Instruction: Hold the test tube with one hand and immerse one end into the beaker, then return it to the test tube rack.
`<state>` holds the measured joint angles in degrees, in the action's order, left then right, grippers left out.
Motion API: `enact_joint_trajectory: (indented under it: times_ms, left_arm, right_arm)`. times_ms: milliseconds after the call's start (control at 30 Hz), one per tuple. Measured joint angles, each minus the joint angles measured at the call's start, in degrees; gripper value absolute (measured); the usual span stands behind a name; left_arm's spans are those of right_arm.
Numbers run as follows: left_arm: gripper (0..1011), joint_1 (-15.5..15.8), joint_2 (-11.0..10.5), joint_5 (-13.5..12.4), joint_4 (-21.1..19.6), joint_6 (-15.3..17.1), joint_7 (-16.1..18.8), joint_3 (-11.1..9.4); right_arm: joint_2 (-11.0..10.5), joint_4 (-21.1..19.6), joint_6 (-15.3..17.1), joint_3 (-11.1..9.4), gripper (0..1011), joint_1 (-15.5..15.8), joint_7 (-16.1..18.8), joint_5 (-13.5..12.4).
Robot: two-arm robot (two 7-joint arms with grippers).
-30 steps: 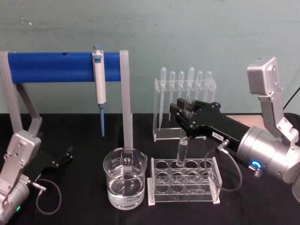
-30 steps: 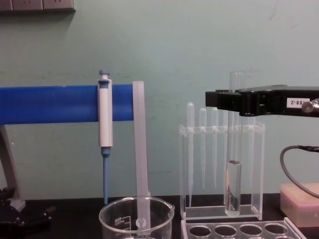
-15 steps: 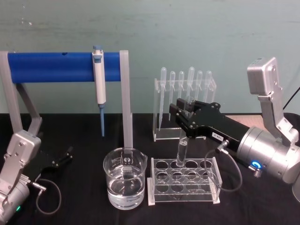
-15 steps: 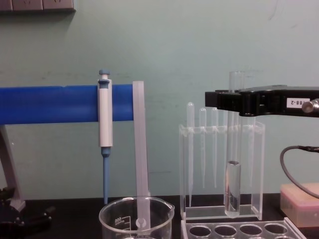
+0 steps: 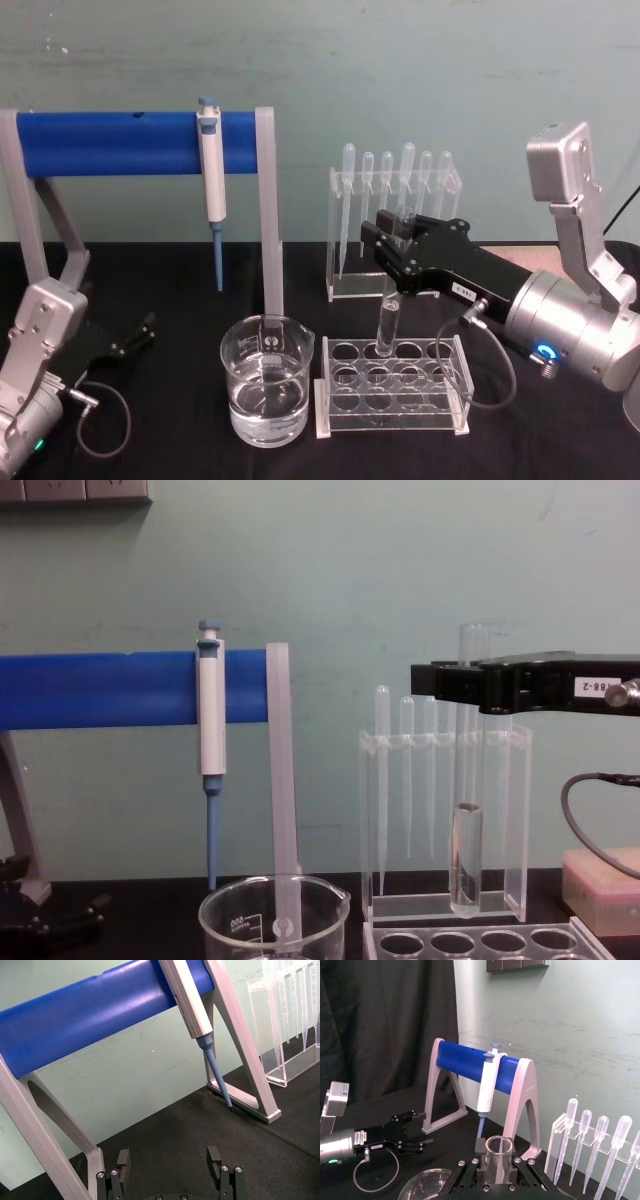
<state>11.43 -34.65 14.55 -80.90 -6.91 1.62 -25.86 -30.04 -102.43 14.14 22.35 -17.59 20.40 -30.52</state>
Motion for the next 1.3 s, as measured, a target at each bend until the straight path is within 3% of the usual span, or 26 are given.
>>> enact_joint_trajectory:
  times_ms: [1300]
  left_arm:
    - [1000,0.0,0.0,0.0,0.0,0.0,0.0,0.0]
  right_arm:
    - [0.0,0.1,0.1,0.0,217,0.0,0.0,0.0]
